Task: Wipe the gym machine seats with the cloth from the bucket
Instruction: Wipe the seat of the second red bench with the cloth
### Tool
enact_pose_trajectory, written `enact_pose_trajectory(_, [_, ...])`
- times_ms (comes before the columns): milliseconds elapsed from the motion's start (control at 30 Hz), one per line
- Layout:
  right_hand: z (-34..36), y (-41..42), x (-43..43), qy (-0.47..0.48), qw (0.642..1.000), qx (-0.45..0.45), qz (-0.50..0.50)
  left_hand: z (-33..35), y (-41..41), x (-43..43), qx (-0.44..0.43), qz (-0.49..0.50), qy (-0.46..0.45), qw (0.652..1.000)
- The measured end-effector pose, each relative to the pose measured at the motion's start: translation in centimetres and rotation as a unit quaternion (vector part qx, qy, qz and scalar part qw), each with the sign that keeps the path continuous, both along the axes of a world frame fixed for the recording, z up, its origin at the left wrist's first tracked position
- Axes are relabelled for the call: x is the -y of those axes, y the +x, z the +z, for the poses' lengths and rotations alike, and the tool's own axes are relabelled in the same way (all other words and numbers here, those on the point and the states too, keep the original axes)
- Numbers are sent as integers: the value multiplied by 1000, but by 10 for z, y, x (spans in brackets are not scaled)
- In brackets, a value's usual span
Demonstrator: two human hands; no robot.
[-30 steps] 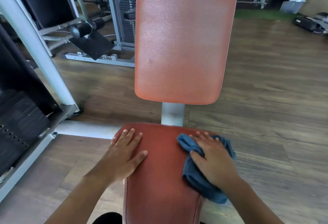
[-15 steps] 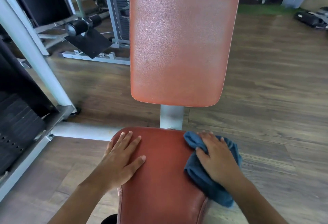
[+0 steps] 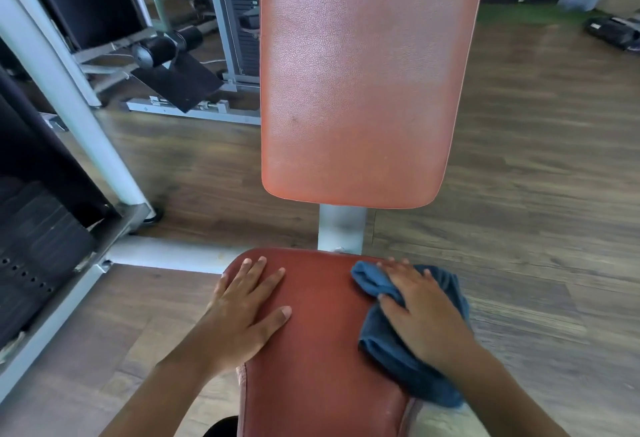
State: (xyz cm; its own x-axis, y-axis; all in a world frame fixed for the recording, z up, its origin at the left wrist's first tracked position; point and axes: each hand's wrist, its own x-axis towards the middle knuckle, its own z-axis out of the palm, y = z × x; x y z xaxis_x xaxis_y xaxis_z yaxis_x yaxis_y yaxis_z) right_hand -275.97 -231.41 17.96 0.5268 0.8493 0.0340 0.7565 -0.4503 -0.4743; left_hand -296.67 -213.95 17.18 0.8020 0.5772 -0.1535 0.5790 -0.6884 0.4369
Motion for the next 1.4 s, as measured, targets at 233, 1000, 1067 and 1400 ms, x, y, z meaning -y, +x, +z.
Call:
enact_pose_trajectory(233, [3, -28, -54, -19, 999, 16, 21, 0, 1, -4, 15, 3, -29, 999])
enact_pose_trajectory(1000, [-23, 12, 22, -93, 994, 39, -37, 34, 79, 98, -94, -100, 132, 982])
enact_pose_trajectory(1067, [-24, 11, 22, -85, 994, 48, -39, 30, 73, 93, -105, -96, 140, 980])
enact_pose_trajectory(1400, [-25, 5, 17, -87, 992, 68, -68, 13, 77, 0, -151, 50, 129, 979])
